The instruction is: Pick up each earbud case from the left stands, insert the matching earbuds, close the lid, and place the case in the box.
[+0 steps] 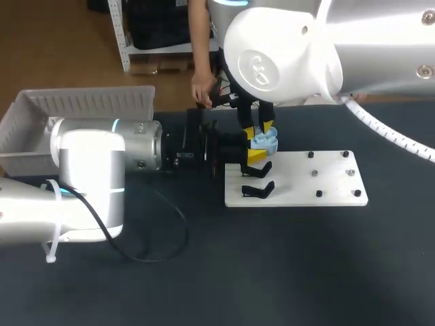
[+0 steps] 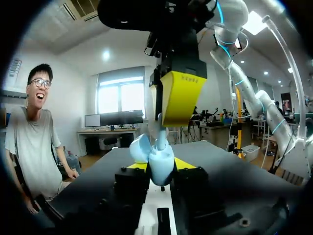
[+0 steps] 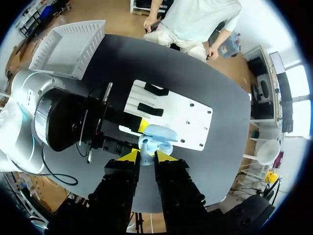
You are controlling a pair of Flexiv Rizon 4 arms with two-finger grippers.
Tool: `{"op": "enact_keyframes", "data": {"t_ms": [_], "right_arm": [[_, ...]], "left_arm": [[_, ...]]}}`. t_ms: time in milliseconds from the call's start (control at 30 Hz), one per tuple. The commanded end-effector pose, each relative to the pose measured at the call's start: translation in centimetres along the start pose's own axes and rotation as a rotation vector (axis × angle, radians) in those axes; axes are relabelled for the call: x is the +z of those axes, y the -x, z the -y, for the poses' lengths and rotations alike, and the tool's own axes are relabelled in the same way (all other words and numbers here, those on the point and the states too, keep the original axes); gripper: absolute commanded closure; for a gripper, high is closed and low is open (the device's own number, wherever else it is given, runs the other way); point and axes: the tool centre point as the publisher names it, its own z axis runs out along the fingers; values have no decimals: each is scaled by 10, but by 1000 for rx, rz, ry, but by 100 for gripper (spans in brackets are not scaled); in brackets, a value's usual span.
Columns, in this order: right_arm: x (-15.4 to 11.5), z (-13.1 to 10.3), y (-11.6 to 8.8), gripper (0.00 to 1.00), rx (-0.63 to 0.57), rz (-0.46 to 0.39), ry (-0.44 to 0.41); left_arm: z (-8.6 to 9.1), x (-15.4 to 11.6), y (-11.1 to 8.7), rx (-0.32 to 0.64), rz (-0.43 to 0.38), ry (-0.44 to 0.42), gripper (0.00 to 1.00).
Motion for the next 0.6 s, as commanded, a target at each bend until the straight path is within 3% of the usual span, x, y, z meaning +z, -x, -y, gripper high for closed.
{"op": "enact_keyframes", "data": {"t_ms": [33, 600], "right_arm": [[1, 2, 0, 100, -1, 5, 0], [6, 2, -1, 100, -8, -1, 1]], "left_arm": [[1, 1, -1, 3, 3, 5, 100], [1, 1, -1, 3, 3, 5, 100]]}}
